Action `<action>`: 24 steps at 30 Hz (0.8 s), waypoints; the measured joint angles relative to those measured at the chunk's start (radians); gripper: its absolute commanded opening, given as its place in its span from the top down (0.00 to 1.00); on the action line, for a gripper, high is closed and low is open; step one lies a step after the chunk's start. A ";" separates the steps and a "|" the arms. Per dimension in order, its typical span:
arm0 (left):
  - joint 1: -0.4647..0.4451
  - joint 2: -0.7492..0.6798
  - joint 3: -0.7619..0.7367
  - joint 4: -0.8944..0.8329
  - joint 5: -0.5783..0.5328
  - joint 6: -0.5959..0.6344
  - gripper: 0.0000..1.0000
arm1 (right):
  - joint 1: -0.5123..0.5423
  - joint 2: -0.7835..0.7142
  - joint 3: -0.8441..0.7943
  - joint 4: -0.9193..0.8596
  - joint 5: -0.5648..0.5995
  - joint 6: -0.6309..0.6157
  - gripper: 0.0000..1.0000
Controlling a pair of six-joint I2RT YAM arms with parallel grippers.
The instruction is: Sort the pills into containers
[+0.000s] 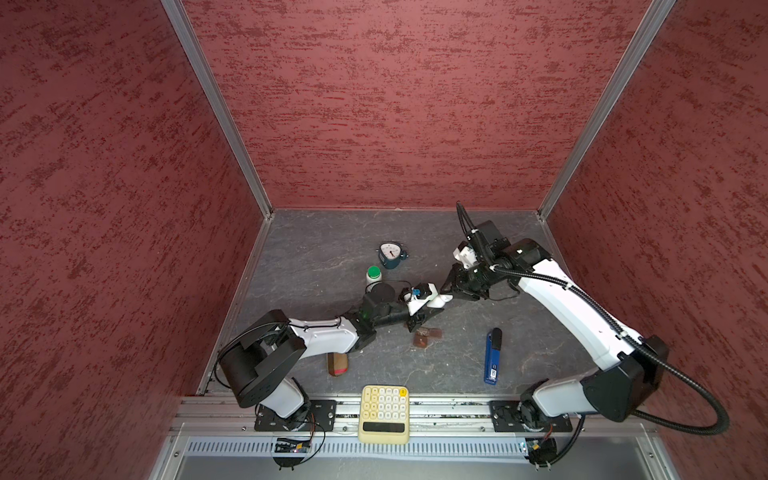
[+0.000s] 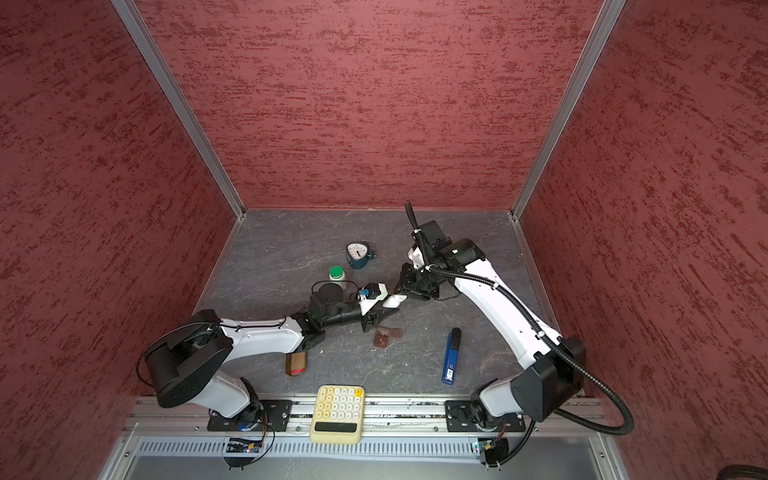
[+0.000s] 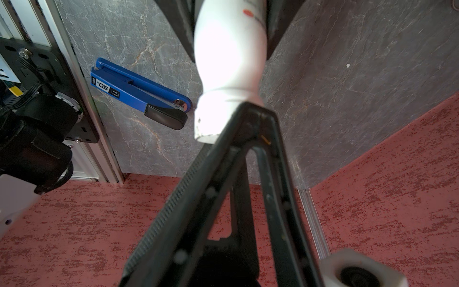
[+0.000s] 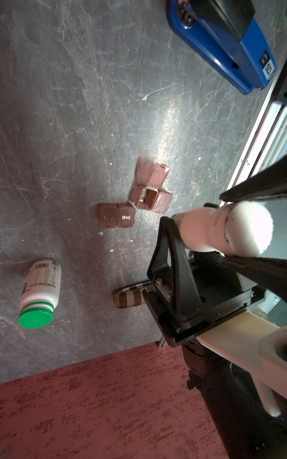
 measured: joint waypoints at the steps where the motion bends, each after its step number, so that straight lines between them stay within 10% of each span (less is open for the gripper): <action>1: 0.000 -0.001 -0.007 0.008 0.001 0.000 0.98 | 0.005 0.002 0.000 -0.001 0.000 -0.016 0.77; 8: 0.019 -0.034 -0.073 0.041 0.016 -0.003 1.00 | 0.023 0.000 -0.048 0.066 -0.037 -0.173 0.77; 17: 0.024 -0.088 -0.100 0.029 0.024 0.013 1.00 | 0.031 -0.014 -0.072 0.106 -0.055 -0.291 0.32; 24: 0.023 -0.090 -0.112 0.051 -0.019 0.034 1.00 | 0.026 -0.019 0.001 0.114 -0.036 -0.203 0.30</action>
